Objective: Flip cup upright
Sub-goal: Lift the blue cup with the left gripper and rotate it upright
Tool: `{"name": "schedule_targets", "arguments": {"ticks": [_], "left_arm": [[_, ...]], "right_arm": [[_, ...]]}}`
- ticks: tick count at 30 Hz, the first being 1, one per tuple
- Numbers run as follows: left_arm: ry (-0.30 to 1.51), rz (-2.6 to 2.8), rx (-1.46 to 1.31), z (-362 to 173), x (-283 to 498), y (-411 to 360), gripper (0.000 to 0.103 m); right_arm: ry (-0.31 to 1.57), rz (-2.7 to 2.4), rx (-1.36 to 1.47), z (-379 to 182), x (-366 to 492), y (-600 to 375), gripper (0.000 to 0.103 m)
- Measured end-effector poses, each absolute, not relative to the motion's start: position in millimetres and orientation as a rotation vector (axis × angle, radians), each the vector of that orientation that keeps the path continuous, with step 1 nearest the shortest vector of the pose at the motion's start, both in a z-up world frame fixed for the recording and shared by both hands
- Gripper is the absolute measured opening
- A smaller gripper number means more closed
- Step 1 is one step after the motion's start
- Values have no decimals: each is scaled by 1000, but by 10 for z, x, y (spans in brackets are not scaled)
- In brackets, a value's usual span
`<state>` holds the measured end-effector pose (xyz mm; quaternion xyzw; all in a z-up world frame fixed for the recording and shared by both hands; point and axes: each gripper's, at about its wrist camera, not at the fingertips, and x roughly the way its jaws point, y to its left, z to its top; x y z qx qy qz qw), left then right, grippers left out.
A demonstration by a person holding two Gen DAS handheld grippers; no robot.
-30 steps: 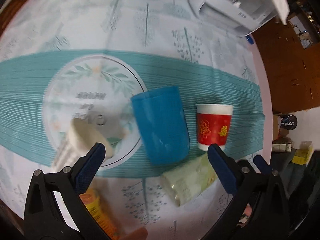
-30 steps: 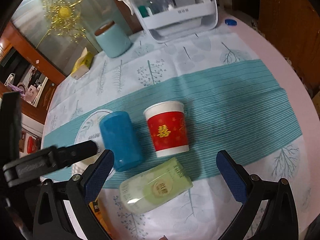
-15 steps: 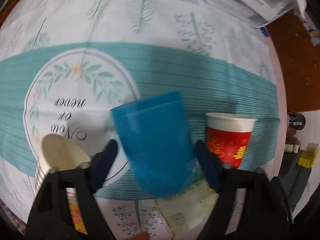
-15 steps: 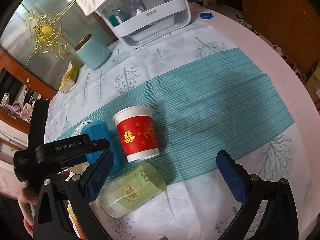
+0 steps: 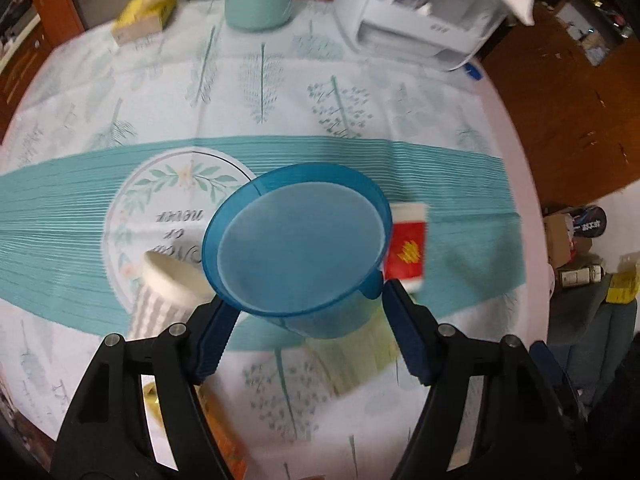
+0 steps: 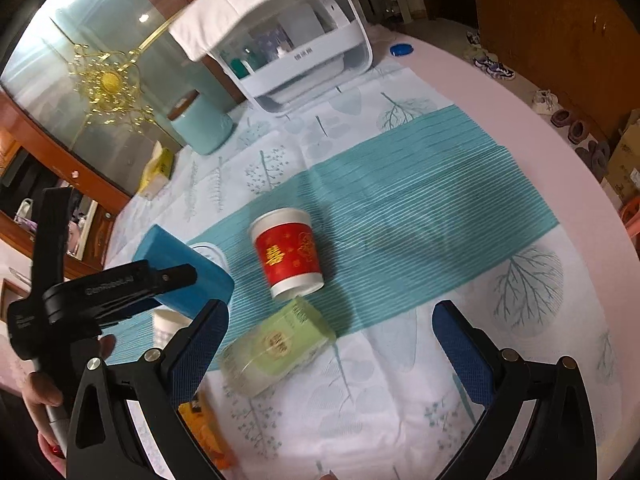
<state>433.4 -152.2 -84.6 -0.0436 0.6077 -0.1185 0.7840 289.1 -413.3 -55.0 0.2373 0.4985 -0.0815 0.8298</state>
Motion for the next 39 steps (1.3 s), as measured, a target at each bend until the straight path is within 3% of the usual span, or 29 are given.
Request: {"name": "schedule_targets", "arguments": {"ticks": [6, 13, 25, 27, 30, 39], "left_arm": [[1231, -289, -66, -279, 3543, -1296, 69], [1236, -325, -32, -163, 2505, -1133, 69], [1313, -386, -13, -723, 1276, -1118, 69], [1331, -380, -15, -841, 1237, -1149, 68], [1360, -376, -23, -1020, 1216, -1173, 58], [1388, -364, -27, -1274, 1372, -1240, 58]], "right_arm": [[980, -159, 522, -108, 2294, -4033, 103], [931, -137, 529, 239, 1513, -3851, 103], [999, -72, 548, -8, 396, -3353, 103], [1020, -79, 555, -114, 247, -3323, 103], [1042, -82, 573, -245, 175, -3363, 103], [1089, -104, 594, -533, 287, -3525, 103]]}}
